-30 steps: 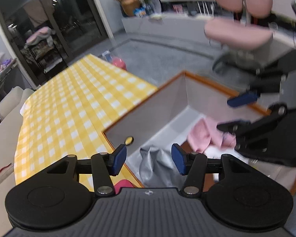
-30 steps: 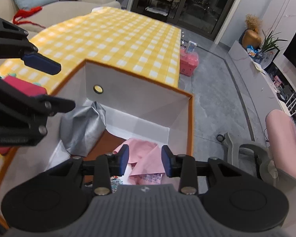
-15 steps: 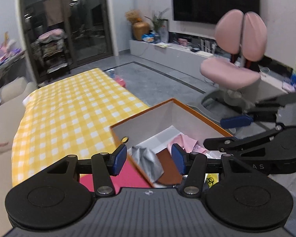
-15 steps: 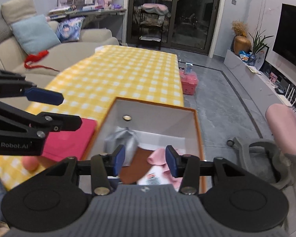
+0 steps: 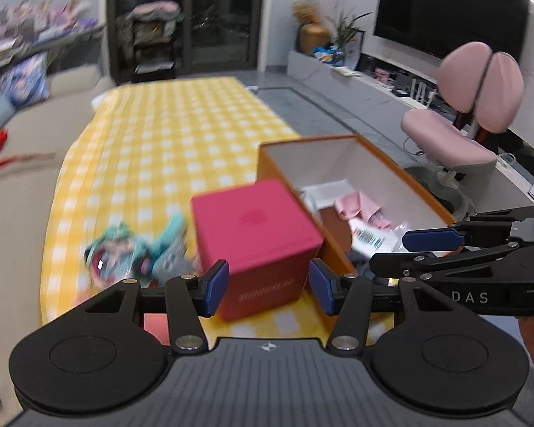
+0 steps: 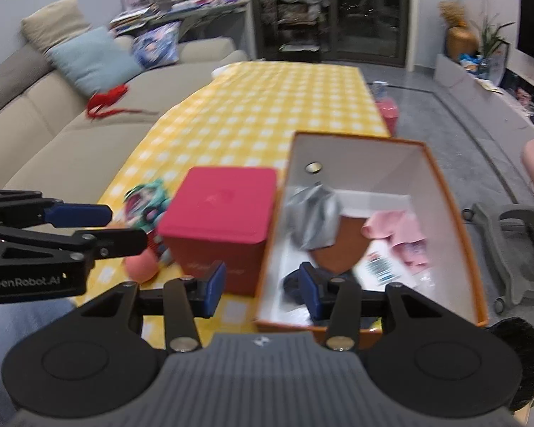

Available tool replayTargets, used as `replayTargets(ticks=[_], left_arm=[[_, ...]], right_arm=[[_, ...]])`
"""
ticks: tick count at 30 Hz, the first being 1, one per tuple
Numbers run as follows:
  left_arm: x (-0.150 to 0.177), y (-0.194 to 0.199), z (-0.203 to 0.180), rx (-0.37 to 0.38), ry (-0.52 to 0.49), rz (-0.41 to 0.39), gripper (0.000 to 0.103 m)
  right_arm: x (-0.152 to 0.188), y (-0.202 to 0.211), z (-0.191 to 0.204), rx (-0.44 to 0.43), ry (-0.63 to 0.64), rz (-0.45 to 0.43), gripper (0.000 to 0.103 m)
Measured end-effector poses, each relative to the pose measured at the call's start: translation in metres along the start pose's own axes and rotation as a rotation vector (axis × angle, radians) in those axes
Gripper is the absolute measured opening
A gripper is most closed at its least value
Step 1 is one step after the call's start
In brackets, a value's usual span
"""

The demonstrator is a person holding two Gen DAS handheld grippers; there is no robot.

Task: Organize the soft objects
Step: 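Move both tools back to the pile beside the red box, then lower the right tool onto the pink ball and close on it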

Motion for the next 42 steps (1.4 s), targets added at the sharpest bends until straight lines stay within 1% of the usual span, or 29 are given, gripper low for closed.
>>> replayTargets(ticks=[5, 12, 17, 22, 24, 27, 32, 36, 39, 42], left_arm=[[0.017, 0.008, 0.027, -0.027, 0.085, 0.023, 0.061], [0.033, 0.018, 0.063, -0.074, 0.157, 0.029, 0.061], [0.036, 0.022, 0.082, -0.093, 0.172, 0.026, 0.059], [0.038, 0.024, 0.098, -0.077, 0.167, 0.025, 0.058], [0.040, 0.023, 0.105, -0.087, 0.167, 0.033, 0.054], [0.043, 0.017, 0.115, -0.080, 0.191, 0.056, 0.054], [0.050, 0.003, 0.132, -0.047, 0.223, 0.117, 0.051], [0.055, -0.006, 0.140, -0.039, 0.206, 0.157, 0.045], [0.060, -0.013, 0.145, -0.032, 0.198, 0.186, 0.045], [0.064, -0.019, 0.152, -0.035, 0.226, 0.205, 0.045]], right_arm=[[0.007, -0.007, 0.031, -0.045, 0.049, 0.021, 0.045], [0.010, -0.020, 0.073, -0.110, 0.116, 0.051, 0.045], [0.006, -0.032, 0.095, -0.150, 0.161, 0.071, 0.045], [0.001, -0.047, 0.113, -0.175, 0.195, 0.099, 0.045], [-0.002, -0.054, 0.118, -0.172, 0.201, 0.104, 0.045], [-0.006, -0.065, 0.124, -0.152, 0.222, 0.108, 0.045], [-0.007, -0.084, 0.134, -0.140, 0.239, 0.149, 0.045], [-0.004, -0.100, 0.143, -0.143, 0.254, 0.195, 0.044], [0.000, -0.113, 0.146, -0.132, 0.251, 0.222, 0.043], [0.002, -0.125, 0.149, -0.126, 0.235, 0.241, 0.043]])
Point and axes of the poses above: each gripper's, at about its wrist camera, not at the fingertips, and y roughly against the way its jaws point, z to its left, x to its underside, the point moved 6 cm from there along -y, roughly the way its jaws point, and after that the axes turned 3 degrees about -x, right-handed, at the moved point
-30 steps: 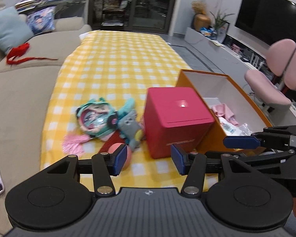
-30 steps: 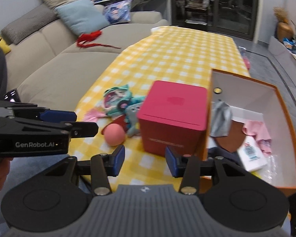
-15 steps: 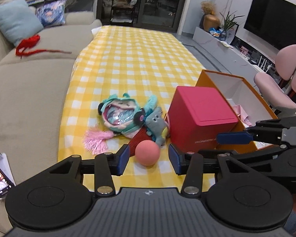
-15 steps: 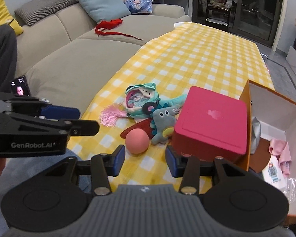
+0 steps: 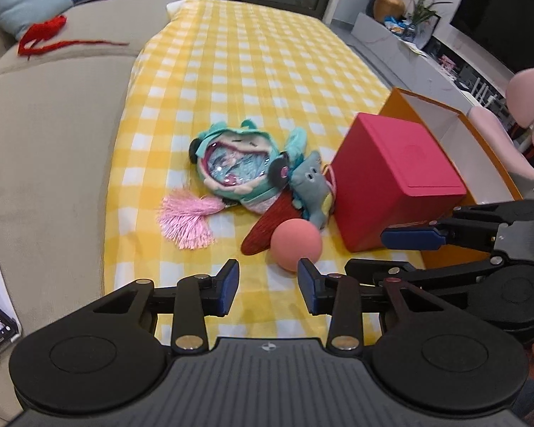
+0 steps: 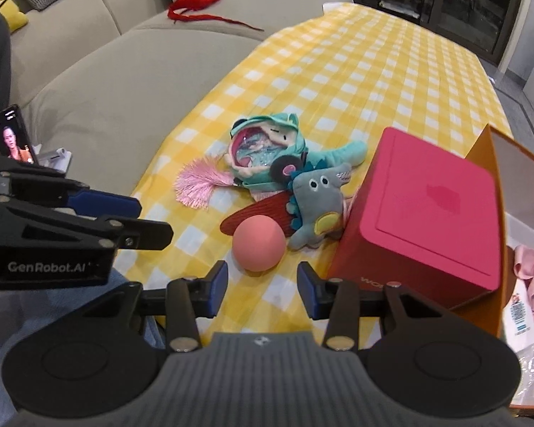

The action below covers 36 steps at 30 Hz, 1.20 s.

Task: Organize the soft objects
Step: 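Lower the right tool onto the pink ball and close on it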

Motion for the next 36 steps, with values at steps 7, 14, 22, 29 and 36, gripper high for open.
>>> replayTargets(ticks=[7, 14, 22, 29, 36], left_arm=[[-0.005, -0.013, 0.023, -0.024, 0.062, 0.039, 0.045], [-0.012, -0.026, 0.036, -0.056, 0.060, 0.058, 0.045], [-0.009, -0.039, 0.039, -0.046, 0.070, 0.084, 0.045], [-0.007, -0.041, 0.040, -0.036, 0.089, 0.085, 0.045], [-0.007, -0.039, 0.041, -0.032, 0.107, 0.080, 0.045]], right_arm=[[-0.009, -0.026, 0.019, 0.002, 0.047, 0.012, 0.041], [-0.017, -0.055, 0.026, 0.075, 0.150, 0.028, 0.041], [-0.021, -0.076, 0.023, 0.132, 0.216, 0.039, 0.044], [-0.026, -0.087, 0.022, 0.165, 0.251, 0.042, 0.045], [-0.023, -0.091, 0.024, 0.185, 0.306, 0.038, 0.046]])
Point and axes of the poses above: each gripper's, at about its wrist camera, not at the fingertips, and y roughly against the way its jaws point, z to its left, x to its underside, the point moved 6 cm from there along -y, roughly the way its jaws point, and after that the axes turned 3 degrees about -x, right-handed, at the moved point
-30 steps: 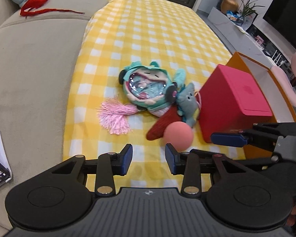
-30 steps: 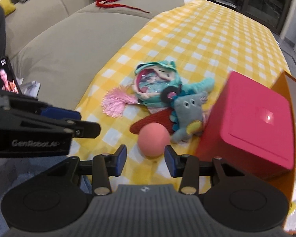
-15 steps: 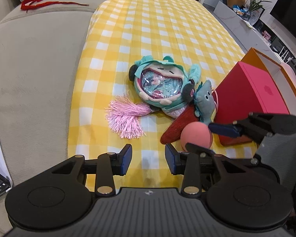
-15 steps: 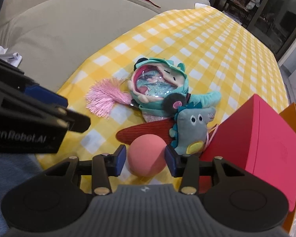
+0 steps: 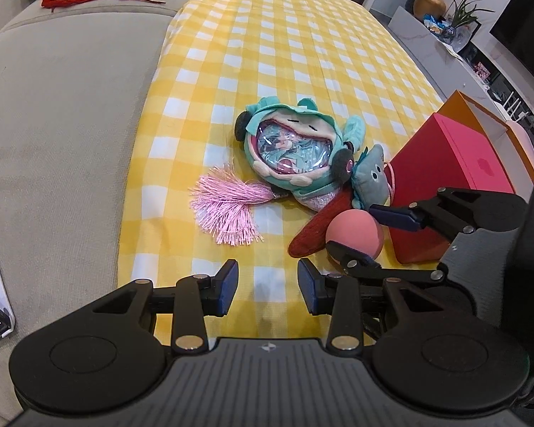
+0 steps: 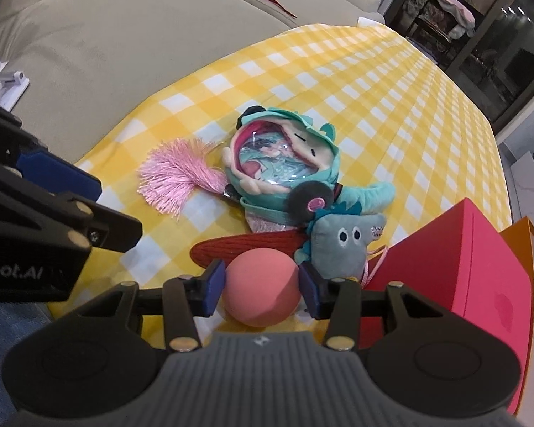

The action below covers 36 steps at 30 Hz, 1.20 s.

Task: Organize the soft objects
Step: 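Lower the right tool onto the pink ball and close on it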

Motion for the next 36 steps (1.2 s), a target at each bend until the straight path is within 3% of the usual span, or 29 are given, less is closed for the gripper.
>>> replayTargets(ticks=[8, 13, 20, 30, 36], left_arm=[[0.001, 0.005, -0.002, 0.003, 0.006, -0.009, 0.045], [0.002, 0.007, -0.004, 0.003, 0.003, -0.013, 0.045], [-0.002, 0.014, -0.011, 0.057, -0.006, -0.043, 0.041], [-0.025, 0.025, -0.045, 0.110, -0.160, -0.130, 0.041], [-0.041, 0.011, -0.076, 0.156, -0.274, -0.153, 0.041]], right_arm=[[-0.001, -0.005, 0.000, 0.005, 0.030, 0.018, 0.046], [0.000, 0.000, -0.004, -0.009, 0.020, -0.008, 0.038], [-0.004, 0.028, -0.011, -0.046, 0.039, -0.067, 0.037], [-0.018, 0.086, -0.056, -0.105, 0.059, -0.126, 0.038], [-0.023, 0.101, -0.095, -0.117, -0.001, -0.109, 0.038]])
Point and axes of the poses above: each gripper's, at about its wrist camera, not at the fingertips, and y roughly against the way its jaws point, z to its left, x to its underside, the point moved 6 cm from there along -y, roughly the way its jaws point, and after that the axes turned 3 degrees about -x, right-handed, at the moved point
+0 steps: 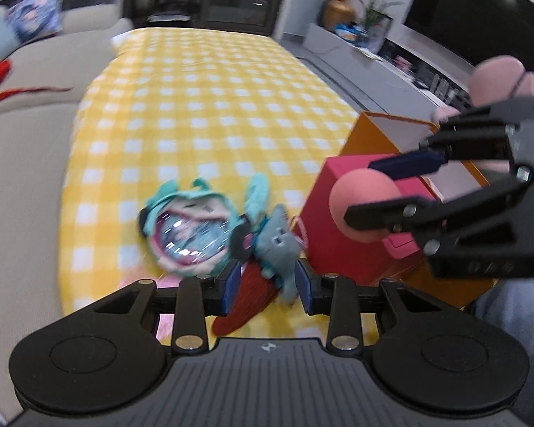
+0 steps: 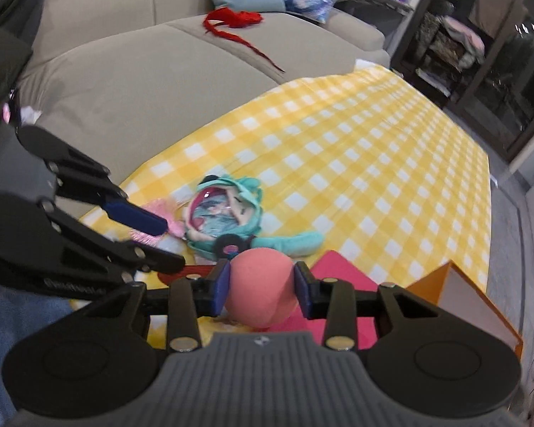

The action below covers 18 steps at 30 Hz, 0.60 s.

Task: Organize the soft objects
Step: 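Lower the right tool onto the pink ball and close on it, then grasp the grey elephant plush by its red fin with the left tool while the right tool holds the ball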

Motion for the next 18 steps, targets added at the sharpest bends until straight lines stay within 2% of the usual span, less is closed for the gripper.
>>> replayTargets(ticks=[4, 6, 7, 13, 18], left_arm=[[-0.003, -0.028, -0.007, 0.020, -0.038, 0.043, 0.043], [-0.001, -0.043, -0.006, 0.024, -0.043, 0.079, 0.052], [0.001, -0.051, -0.005, 0.021, -0.048, 0.104, 0.053], [0.014, -0.082, 0.002, -0.041, -0.069, 0.182, 0.059], [0.025, -0.094, -0.001, -0.064, -0.104, 0.193, 0.059]], right_arm=[[-0.002, -0.001, -0.014, -0.047, -0.070, 0.010, 0.038], [-0.002, -0.002, -0.014, -0.048, -0.067, 0.006, 0.038], [-0.002, -0.004, -0.013, -0.049, -0.065, 0.004, 0.038], [-0.001, -0.011, -0.012, -0.086, -0.073, 0.003, 0.039], [0.001, -0.016, -0.012, -0.099, -0.087, 0.002, 0.039]])
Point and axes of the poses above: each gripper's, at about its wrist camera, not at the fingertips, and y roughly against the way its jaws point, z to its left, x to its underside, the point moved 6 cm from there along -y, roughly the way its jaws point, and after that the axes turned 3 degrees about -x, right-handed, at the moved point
